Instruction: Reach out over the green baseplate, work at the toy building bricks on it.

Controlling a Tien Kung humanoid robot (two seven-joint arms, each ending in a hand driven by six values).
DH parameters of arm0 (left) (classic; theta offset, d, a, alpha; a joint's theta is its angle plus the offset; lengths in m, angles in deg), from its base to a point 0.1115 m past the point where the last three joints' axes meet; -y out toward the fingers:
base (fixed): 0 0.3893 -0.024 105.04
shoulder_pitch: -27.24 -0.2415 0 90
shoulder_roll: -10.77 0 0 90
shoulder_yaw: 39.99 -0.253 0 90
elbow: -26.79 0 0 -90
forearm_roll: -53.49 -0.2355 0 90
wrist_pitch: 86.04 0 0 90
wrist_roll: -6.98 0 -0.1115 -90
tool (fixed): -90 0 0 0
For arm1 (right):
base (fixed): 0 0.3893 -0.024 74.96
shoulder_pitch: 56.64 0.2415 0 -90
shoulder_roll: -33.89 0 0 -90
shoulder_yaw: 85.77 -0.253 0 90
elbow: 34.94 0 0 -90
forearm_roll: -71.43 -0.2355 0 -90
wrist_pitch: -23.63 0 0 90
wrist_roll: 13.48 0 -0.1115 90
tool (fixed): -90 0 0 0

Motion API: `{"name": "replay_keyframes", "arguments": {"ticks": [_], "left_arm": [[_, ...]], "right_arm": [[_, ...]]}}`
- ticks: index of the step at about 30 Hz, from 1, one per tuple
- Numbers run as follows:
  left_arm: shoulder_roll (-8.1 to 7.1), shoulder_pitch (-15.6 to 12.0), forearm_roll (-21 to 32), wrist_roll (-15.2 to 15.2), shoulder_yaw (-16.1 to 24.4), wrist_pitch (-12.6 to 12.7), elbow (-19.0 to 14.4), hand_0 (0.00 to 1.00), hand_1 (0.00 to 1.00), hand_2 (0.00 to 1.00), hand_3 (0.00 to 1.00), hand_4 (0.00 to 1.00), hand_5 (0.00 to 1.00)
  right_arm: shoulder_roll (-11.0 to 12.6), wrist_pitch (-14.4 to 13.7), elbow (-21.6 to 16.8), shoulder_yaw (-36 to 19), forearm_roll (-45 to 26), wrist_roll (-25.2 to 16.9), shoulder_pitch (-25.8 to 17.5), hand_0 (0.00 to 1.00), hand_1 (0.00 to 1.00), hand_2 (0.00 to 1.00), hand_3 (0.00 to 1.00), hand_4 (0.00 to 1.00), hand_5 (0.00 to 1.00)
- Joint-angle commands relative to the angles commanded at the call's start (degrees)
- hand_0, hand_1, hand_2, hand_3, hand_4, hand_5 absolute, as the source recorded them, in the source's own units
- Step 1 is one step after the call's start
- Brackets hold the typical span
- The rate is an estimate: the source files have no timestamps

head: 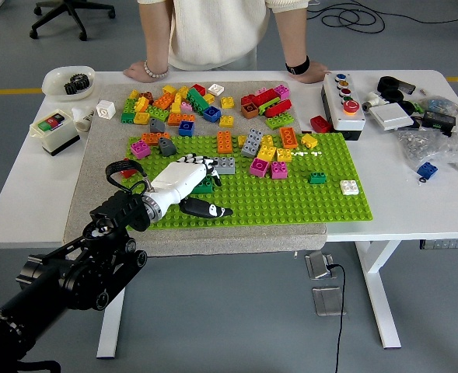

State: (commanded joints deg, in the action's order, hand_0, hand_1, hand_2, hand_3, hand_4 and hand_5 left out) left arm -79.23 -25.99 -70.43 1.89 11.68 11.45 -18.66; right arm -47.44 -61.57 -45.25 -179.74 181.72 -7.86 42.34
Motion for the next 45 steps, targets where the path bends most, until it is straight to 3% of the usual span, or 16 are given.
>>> {"name": "replay_keyframes", "arguments": {"ticks": [10, 12, 13, 18, 19, 29, 35, 45], "left_arm": [[0.00, -0.9, 3.8, 0.5, 1.9, -1.6, -6.9, 0.998, 0.977, 0.891, 0.604, 0.998, 0.645], [-0.32, -1.3, 3.6, 0.7, 2.6, -1.4, -8.2, 0.998, 0.977, 0.891, 0.604, 0.998, 0.645], [-0.53, -1.5, 3.2, 0.7, 3.0, -1.3, -8.5, 0.998, 0.931, 0.814, 0.597, 0.998, 0.644], [-2.14, -2.6, 1.0, 0.7, 5.0, -0.5, -9.7, 0.998, 0.931, 0.814, 0.597, 0.998, 0.644], [-2.46, -2.8, 0.6, 0.6, 5.4, -0.3, -9.8, 0.998, 0.899, 0.751, 0.590, 0.998, 0.644], [-4.59, -3.8, -2.3, -1.4, 6.0, 1.2, -7.0, 0.998, 0.911, 0.795, 0.595, 0.998, 0.659], [-4.26, -3.7, -2.0, -2.3, 5.0, 1.7, -4.4, 0.998, 0.916, 0.815, 0.601, 0.998, 0.659], [-3.52, -3.4, -1.6, -2.2, 4.7, 1.7, -2.9, 0.998, 0.920, 0.819, 0.605, 0.998, 0.663]], "right_arm": [[0.0, 0.0, 0.0, 0.0, 0.0, 0.0, -0.1, 0.740, 0.639, 0.682, 0.628, 0.803, 0.510], [-0.1, 0.0, 0.0, 0.0, 0.0, 0.0, -0.1, 0.740, 0.639, 0.682, 0.628, 0.803, 0.510], [-0.1, 0.0, 0.0, 0.0, -0.1, 0.0, -0.1, 0.740, 0.639, 0.682, 0.629, 0.803, 0.510], [-0.1, -0.1, 0.0, -0.1, -0.1, 0.0, -0.3, 0.740, 0.639, 0.682, 0.629, 0.803, 0.510], [-0.1, -0.1, 0.0, -0.1, -0.1, 0.0, -0.3, 0.740, 0.639, 0.682, 0.628, 0.802, 0.510], [0.0, -0.1, 0.0, -0.2, -0.2, 0.0, -0.1, 0.741, 0.639, 0.682, 0.627, 0.801, 0.510], [0.1, -0.1, 0.0, -0.1, -0.4, 0.0, 0.1, 0.740, 0.639, 0.682, 0.627, 0.802, 0.510], [0.1, -0.1, 0.0, -0.1, -0.3, 0.0, 0.2, 0.742, 0.639, 0.682, 0.627, 0.802, 0.510]]}}
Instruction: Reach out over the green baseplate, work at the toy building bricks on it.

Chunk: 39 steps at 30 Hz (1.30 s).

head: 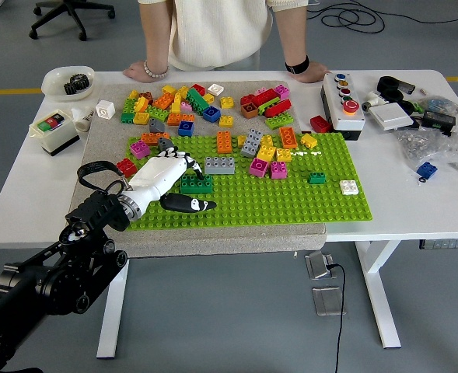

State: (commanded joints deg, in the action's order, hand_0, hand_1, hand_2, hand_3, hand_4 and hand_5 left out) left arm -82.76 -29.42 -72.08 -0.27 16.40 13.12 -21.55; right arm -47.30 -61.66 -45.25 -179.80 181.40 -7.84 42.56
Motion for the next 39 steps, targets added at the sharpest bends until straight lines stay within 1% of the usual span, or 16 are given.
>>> {"name": "replay_keyframes", "arguments": {"ticks": [9, 10, 17, 32, 39], "left_arm": [[0.09, 0.0, 0.0, -0.1, -0.2, 0.0, 1.2, 0.998, 0.921, 0.822, 0.604, 0.998, 0.660], [0.10, 0.0, 0.0, -0.1, -0.2, 0.1, 1.3, 0.998, 0.920, 0.823, 0.607, 0.998, 0.681], [0.20, 0.2, 0.1, -0.2, -0.5, 0.2, 2.0, 0.998, 0.921, 0.823, 0.607, 0.998, 0.686], [1.06, 1.1, 0.7, -0.3, -1.5, 1.1, 4.9, 0.998, 0.921, 0.824, 0.609, 0.998, 0.691], [1.12, 1.0, 0.2, -0.1, -2.0, 0.8, 5.3, 0.998, 0.921, 0.824, 0.608, 0.998, 0.692]], "right_arm": [[0.0, 0.0, 0.0, 0.1, -0.1, 0.0, 0.0, 0.740, 0.639, 0.682, 0.627, 0.801, 0.510], [0.0, 0.0, 0.0, 0.1, -0.1, 0.0, 0.0, 0.740, 0.639, 0.682, 0.627, 0.802, 0.508], [-0.1, 0.0, 0.0, 0.1, -0.2, 0.0, 0.1, 0.741, 0.639, 0.682, 0.628, 0.802, 0.508], [-0.1, 0.0, 0.0, 0.2, -0.3, 0.0, 0.1, 0.741, 0.639, 0.682, 0.628, 0.802, 0.510], [-0.1, 0.0, 0.0, 0.2, -0.3, 0.0, 0.2, 0.741, 0.639, 0.682, 0.628, 0.803, 0.510]]}}
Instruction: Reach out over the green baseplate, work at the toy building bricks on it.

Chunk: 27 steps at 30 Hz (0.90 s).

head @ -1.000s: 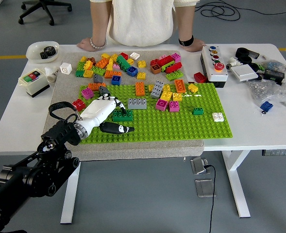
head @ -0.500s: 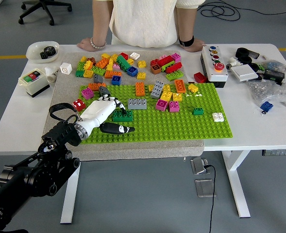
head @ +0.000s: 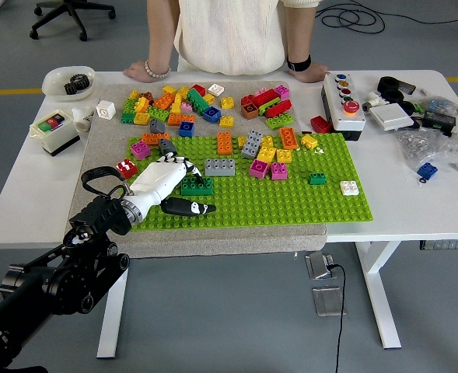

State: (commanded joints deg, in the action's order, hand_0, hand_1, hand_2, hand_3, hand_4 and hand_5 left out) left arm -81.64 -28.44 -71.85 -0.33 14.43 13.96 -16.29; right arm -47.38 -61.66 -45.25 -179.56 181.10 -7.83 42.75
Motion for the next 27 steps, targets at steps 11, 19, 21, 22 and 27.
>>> {"name": "replay_keyframes", "arguments": {"ticks": [11, 19, 21, 22, 27], "left_arm": [[-0.47, -1.0, 1.0, 0.4, 2.6, -1.1, -4.2, 0.998, 0.921, 0.824, 0.607, 0.998, 0.691], [-1.45, -2.0, 2.2, 1.5, 5.9, -2.5, -11.1, 0.998, 0.905, 0.794, 0.608, 0.998, 0.685], [-1.57, -2.0, 2.3, 1.6, 6.2, -2.8, -11.9, 0.998, 0.905, 0.794, 0.608, 0.998, 0.685], [-1.72, -2.1, 2.5, 1.8, 6.4, -3.0, -12.6, 0.998, 0.905, 0.794, 0.608, 0.998, 0.685], [-2.64, -2.4, 2.5, 2.7, 7.5, -4.0, -14.9, 0.998, 0.883, 0.779, 0.608, 0.998, 0.680]], "right_arm": [[0.0, 0.0, 0.0, -0.1, 0.0, 0.0, -0.1, 0.742, 0.638, 0.682, 0.629, 0.804, 0.513], [0.0, 0.0, 0.0, -0.3, 0.2, 0.0, -0.2, 0.742, 0.639, 0.682, 0.629, 0.805, 0.513], [0.0, 0.0, 0.0, -0.3, 0.2, 0.0, -0.2, 0.742, 0.639, 0.682, 0.629, 0.805, 0.513], [-0.1, 0.0, 0.0, -0.2, 0.2, 0.0, -0.2, 0.742, 0.639, 0.682, 0.629, 0.805, 0.513], [-0.1, 0.0, 0.0, -0.3, 0.2, 0.0, -0.2, 0.742, 0.639, 0.682, 0.630, 0.805, 0.513]]}}
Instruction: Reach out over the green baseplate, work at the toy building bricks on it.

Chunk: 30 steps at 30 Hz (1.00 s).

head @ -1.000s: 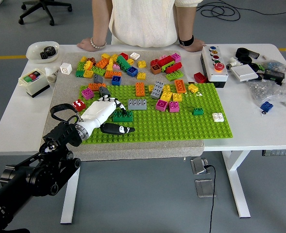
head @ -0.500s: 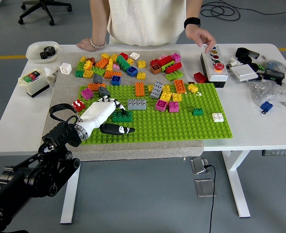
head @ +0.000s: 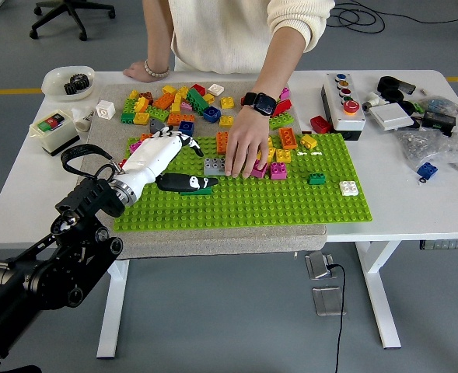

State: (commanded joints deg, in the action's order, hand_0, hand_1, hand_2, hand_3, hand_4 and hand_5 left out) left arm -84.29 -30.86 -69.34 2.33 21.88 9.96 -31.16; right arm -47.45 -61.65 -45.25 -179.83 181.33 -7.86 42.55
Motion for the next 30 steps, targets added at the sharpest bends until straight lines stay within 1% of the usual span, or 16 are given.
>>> {"name": "replay_keyframes", "arguments": {"ticks": [3, 4, 9, 10, 15, 16, 25, 30], "left_arm": [[-0.59, -0.1, 0.0, 0.1, 0.5, 0.0, -0.5, 0.998, 0.883, 0.779, 0.608, 0.998, 0.680], [-0.88, -0.1, 0.1, 0.0, 0.7, -0.1, -0.6, 0.998, 0.828, 0.749, 0.637, 0.998, 0.641], [-1.68, -0.3, 0.1, -0.1, 1.2, -0.3, -1.0, 0.998, 0.828, 0.749, 0.637, 0.998, 0.641], [-1.75, -0.3, 0.1, -0.1, 1.3, -0.3, -1.0, 0.901, 0.788, 0.723, 0.672, 0.998, 0.514], [-2.21, -0.4, 0.1, -0.3, 1.9, -0.4, -1.4, 0.901, 0.788, 0.723, 0.672, 0.998, 0.514], [-2.40, -0.3, 0.1, -0.4, 2.4, -0.6, -1.5, 0.869, 0.775, 0.722, 0.686, 0.998, 0.457], [-3.39, -0.3, 0.0, -0.8, 3.9, -1.3, -1.9, 0.857, 0.775, 0.717, 0.693, 0.998, 0.450], [-3.75, -0.6, -0.3, -0.7, 3.8, -2.6, -2.3, 0.845, 0.775, 0.718, 0.707, 0.998, 0.425]], "right_arm": [[0.0, 0.0, 0.0, -0.1, 0.1, 0.0, 0.0, 0.742, 0.639, 0.682, 0.630, 0.805, 0.513], [0.0, 0.0, 0.0, -0.1, 0.2, 0.0, 0.0, 0.742, 0.639, 0.682, 0.629, 0.805, 0.514], [-0.1, 0.1, 0.0, 0.1, 0.2, 0.0, 0.0, 0.742, 0.639, 0.682, 0.629, 0.805, 0.514], [-0.1, 0.1, 0.0, 0.1, 0.2, 0.0, 0.0, 0.742, 0.639, 0.682, 0.629, 0.805, 0.514], [-0.1, 0.1, 0.0, 0.0, 0.3, 0.0, 0.0, 0.742, 0.639, 0.682, 0.629, 0.805, 0.514], [-0.1, 0.1, 0.0, 0.0, 0.3, 0.0, 0.0, 0.742, 0.639, 0.682, 0.628, 0.805, 0.515], [-0.1, 0.0, 0.0, -0.2, 0.1, 0.0, 0.0, 0.742, 0.639, 0.682, 0.628, 0.805, 0.515], [-0.1, 0.0, 0.0, -0.2, -0.1, 0.0, 0.1, 0.742, 0.639, 0.682, 0.628, 0.805, 0.515]]}}
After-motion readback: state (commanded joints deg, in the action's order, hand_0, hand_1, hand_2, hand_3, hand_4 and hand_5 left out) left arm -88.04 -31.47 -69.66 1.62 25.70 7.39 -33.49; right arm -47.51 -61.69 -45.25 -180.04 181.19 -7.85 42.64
